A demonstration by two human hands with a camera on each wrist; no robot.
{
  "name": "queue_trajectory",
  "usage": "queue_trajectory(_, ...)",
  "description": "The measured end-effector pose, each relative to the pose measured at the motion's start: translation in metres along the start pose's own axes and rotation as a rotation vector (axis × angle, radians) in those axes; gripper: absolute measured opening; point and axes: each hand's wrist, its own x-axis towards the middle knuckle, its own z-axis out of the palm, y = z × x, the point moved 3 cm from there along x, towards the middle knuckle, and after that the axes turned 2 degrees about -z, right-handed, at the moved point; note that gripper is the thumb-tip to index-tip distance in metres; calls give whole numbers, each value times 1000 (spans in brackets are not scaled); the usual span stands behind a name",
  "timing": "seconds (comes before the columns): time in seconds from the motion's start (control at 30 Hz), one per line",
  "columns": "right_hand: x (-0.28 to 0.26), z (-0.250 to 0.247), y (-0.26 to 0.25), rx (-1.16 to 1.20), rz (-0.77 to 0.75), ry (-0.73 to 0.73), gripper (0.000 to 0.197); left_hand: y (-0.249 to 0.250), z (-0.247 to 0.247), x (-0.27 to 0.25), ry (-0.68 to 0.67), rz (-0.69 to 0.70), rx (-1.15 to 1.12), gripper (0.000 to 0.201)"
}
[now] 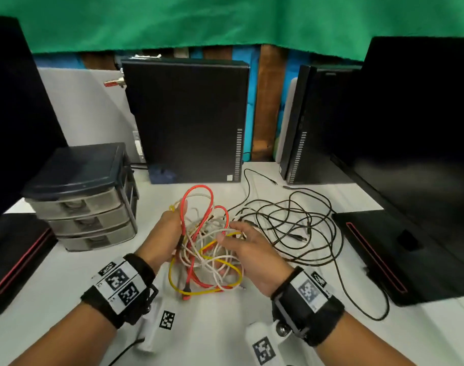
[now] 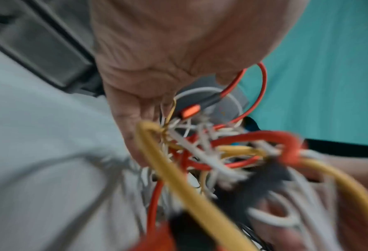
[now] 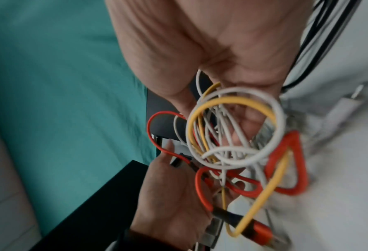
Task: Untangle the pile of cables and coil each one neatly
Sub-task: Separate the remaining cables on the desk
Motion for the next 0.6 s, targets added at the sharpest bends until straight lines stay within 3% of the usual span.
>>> queue_trajectory(0.07,8,11,5,-31,11,22,46,-5,-12,-5,15,-12,-67,59)
queue_trajectory(0.2,4,15,12,-134,-27,29,49,-26,-19,-11,-88,15,-50,83)
queue_trajectory(0.23,0,13,14,-165,-35,18,51,-32,-21,-11,-65,17,-64,79)
queue_trajectory(0.33,-19,0,16,-268,-85,-12,56,-51,-22,-15,39,89,-23,36)
queue_trajectory(0.4,-38,-10,17,-311,-122,-22,49,-60,-24,-20,90,109,-46,24)
queue_trajectory(0.5,-66,-24,21,-377,-153,-42,36,-66,-33,-33,134,94,-62,24)
queue_trajectory(0.6,-78,-39,32,-442,-117,-16,30,-70,-40,-47,201,189,28,27)
